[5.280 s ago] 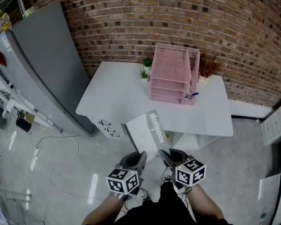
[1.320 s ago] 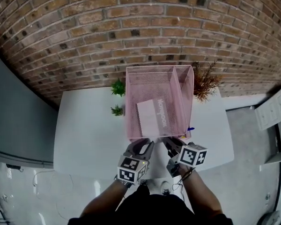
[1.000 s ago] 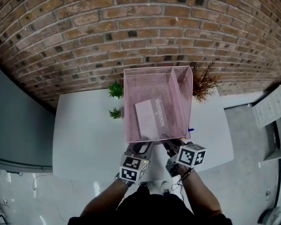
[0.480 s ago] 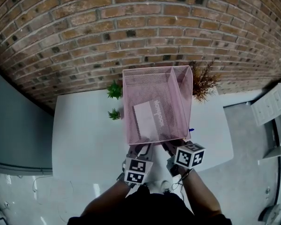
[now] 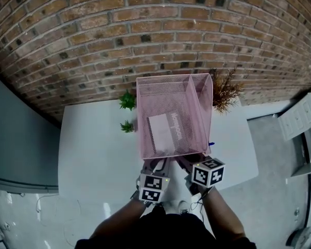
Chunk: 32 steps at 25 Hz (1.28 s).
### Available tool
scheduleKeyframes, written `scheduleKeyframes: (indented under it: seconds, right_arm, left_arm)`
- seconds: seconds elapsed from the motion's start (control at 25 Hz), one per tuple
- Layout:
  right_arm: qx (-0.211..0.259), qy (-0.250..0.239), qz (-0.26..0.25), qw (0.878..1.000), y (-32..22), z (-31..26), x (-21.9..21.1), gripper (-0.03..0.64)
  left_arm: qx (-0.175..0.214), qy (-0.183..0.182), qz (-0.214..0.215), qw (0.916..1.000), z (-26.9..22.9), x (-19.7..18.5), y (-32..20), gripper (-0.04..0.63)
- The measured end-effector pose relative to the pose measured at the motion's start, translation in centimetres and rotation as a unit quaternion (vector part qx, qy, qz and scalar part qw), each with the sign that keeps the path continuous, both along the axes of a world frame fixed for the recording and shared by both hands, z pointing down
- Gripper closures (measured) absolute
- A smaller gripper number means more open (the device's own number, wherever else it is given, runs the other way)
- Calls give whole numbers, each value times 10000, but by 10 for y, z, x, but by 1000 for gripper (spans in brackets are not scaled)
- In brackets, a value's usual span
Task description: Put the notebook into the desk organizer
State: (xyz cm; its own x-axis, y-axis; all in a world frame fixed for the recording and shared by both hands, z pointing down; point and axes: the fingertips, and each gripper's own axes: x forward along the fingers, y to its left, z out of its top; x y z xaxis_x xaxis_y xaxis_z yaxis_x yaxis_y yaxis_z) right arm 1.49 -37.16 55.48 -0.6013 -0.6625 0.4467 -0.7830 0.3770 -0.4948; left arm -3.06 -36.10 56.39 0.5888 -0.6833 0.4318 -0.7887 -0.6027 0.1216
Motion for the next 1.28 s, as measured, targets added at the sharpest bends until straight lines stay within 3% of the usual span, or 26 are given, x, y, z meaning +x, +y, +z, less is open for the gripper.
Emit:
scheduleKeyframes:
  seconds: [0.68, 0.84, 0.92, 1.28]
  right_arm:
    - [324, 223, -64, 9992, 35, -23, 47, 479]
    - [608, 276, -337, 9972, 43, -37, 52, 512]
    - [839, 292, -486, 9949, 48, -47, 54, 610]
    - [1523, 185, -1415, 9780, 89, -82, 56, 614]
  left_arm:
    - [-192, -22, -469, 9987, -2, -5, -1, 534]
    - [-97, 1, -737, 9972, -13, -5, 12, 534]
    - [-57, 56, -889, 9960, -21, -4, 20, 534]
    - [272, 284, -1676, 9851, -67, 3, 85, 534]
